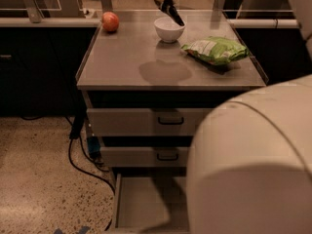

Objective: Place rxbar chocolate into bottom drawer

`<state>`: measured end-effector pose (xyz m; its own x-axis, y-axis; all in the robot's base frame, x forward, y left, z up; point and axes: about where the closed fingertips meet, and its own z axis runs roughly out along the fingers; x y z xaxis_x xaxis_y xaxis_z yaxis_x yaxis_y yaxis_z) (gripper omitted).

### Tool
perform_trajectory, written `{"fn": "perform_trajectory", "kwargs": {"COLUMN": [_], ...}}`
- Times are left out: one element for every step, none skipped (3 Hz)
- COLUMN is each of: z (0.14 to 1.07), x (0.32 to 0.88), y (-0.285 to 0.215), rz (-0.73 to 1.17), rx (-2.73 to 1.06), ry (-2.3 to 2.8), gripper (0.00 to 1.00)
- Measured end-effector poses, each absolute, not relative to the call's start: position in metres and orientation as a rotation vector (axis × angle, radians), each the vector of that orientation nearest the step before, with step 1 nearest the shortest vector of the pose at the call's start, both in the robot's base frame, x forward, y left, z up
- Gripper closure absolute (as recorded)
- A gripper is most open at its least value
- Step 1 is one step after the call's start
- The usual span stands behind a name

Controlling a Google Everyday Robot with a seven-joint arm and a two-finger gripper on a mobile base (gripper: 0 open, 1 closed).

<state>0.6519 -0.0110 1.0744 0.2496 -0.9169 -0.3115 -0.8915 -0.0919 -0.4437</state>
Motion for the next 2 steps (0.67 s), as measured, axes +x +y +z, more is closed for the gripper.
{"fn": "perform_trajectory", "kwargs": {"z": [1.099, 1.109], "x": [0.607, 0.531], "y": [-0.020, -0.055], "rz": [-0.068, -0.001], "rx": [-1.909, -1.857], "ry": [1.603, 1.551], "gripper": [1.00, 1.00]}}
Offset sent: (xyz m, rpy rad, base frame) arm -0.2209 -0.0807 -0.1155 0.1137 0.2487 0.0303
